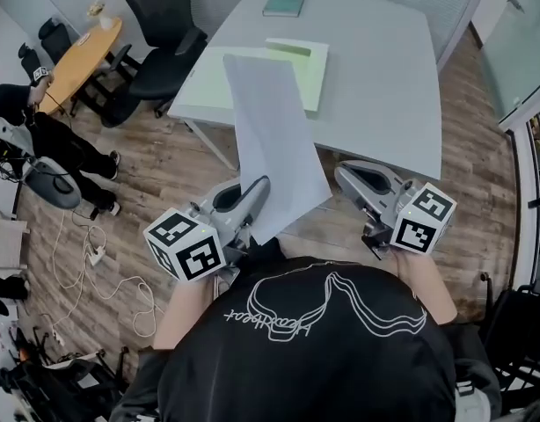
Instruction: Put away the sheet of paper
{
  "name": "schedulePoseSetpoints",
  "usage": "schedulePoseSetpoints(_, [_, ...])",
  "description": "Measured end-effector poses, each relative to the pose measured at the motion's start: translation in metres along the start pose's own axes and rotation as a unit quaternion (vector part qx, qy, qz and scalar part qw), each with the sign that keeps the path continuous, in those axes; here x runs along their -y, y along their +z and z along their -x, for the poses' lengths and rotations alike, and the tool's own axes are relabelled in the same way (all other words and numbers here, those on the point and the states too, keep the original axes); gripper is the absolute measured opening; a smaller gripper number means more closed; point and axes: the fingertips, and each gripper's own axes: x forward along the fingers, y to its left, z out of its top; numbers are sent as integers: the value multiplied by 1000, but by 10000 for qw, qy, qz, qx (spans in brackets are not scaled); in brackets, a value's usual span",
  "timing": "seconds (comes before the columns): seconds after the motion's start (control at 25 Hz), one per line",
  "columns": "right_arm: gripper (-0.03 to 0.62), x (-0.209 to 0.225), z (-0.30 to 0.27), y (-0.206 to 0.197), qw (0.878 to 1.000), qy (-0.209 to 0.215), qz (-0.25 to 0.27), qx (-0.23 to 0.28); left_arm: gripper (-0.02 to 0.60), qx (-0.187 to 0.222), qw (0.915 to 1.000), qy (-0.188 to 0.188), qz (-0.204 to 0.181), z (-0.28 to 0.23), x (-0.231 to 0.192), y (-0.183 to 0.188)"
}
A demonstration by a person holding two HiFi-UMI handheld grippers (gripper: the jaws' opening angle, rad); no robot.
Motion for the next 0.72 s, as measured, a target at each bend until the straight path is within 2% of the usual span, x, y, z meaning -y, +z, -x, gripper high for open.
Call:
schedulePoseSetpoints(0.28, [9, 27, -19, -5, 9987, -423, -275, 41, 11, -213, 9994, -278, 6, -17, -39, 9])
schedulePoseSetpoints(0.72, [9, 92, -119, 41, 9939, -919, -538, 299, 11, -638, 9955, -700, -58, -58, -155, 87])
